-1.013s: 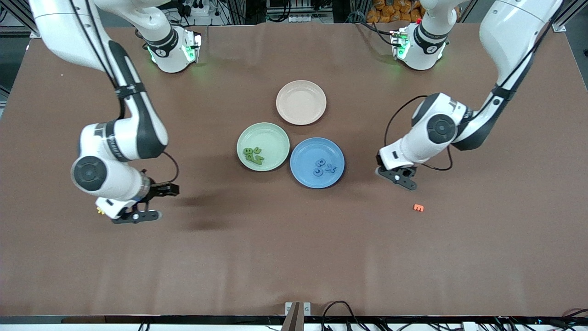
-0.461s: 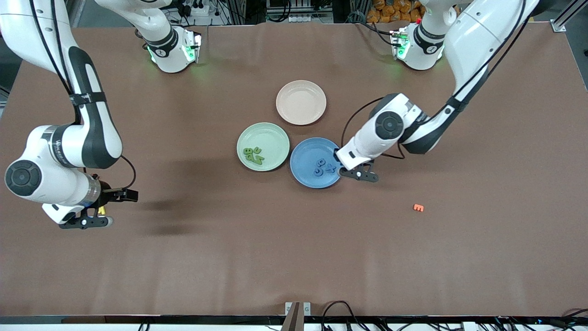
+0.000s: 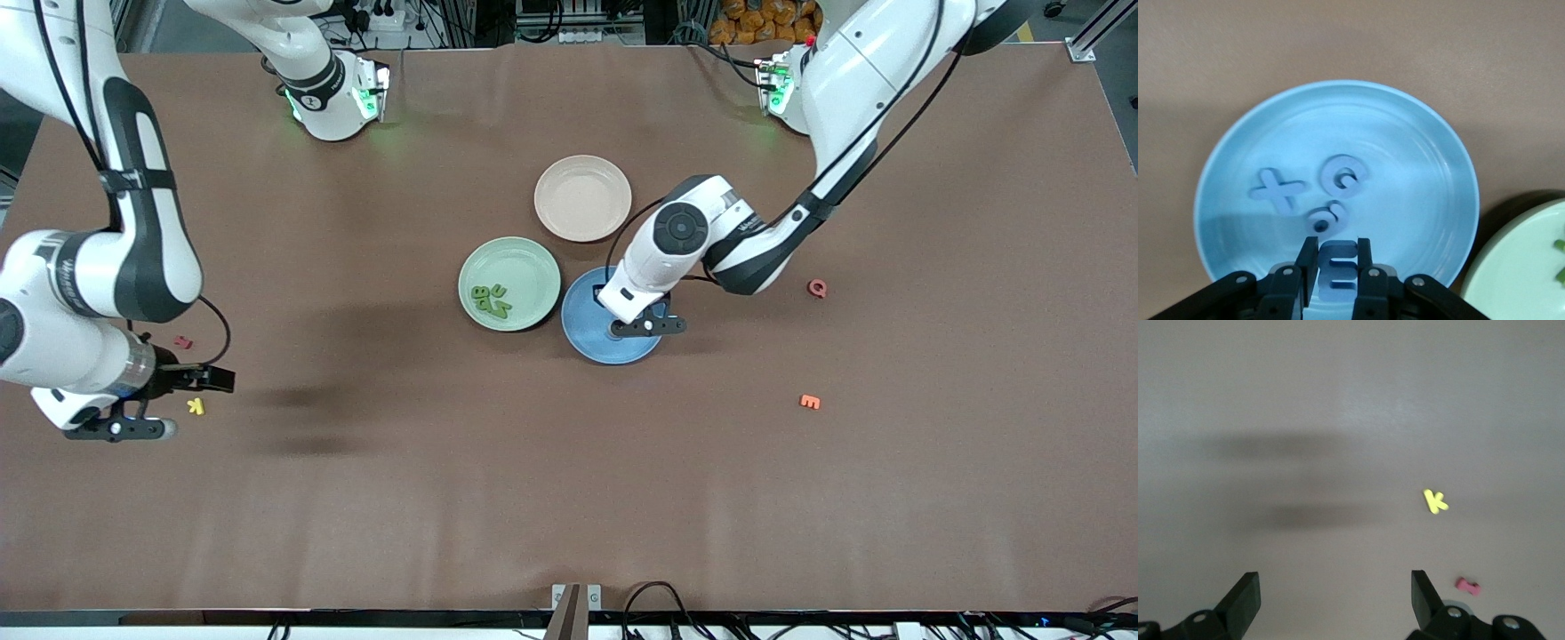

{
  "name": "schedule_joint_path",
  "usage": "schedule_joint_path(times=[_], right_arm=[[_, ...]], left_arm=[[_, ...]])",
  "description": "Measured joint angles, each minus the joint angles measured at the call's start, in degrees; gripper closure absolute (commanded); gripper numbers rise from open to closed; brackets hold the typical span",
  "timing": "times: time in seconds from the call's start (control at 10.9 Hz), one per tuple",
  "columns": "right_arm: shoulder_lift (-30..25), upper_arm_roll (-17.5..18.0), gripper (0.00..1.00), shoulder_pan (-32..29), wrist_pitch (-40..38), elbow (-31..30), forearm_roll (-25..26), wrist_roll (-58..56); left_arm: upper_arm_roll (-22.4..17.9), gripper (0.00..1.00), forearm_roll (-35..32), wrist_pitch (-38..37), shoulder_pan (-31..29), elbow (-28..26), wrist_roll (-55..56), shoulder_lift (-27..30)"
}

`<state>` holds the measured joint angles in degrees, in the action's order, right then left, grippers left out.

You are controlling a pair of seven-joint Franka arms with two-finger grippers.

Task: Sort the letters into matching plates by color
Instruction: 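Drop the blue E on the blue plate while the right gripper withdraws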

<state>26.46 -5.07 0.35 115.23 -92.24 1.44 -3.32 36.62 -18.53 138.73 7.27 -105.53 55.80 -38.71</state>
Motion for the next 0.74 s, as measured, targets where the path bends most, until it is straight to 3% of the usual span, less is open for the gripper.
schedule_joint_path(times=[0.09, 0.74], right_arm=[[-1.83, -0.49, 0.00, -0.02, -2.38, 0.26, 0.00, 0.00], [-17.21, -1.08, 0.00, -0.04, -20.53, 0.56, 0.00, 0.04]], left_arm=[[-1.25, 0.01, 0.00, 0.00, 2.10, 0.85, 2.35, -0.28], [-5.15, 0.00, -0.41, -0.53, 3.24, 3.10, 4.94, -0.40]])
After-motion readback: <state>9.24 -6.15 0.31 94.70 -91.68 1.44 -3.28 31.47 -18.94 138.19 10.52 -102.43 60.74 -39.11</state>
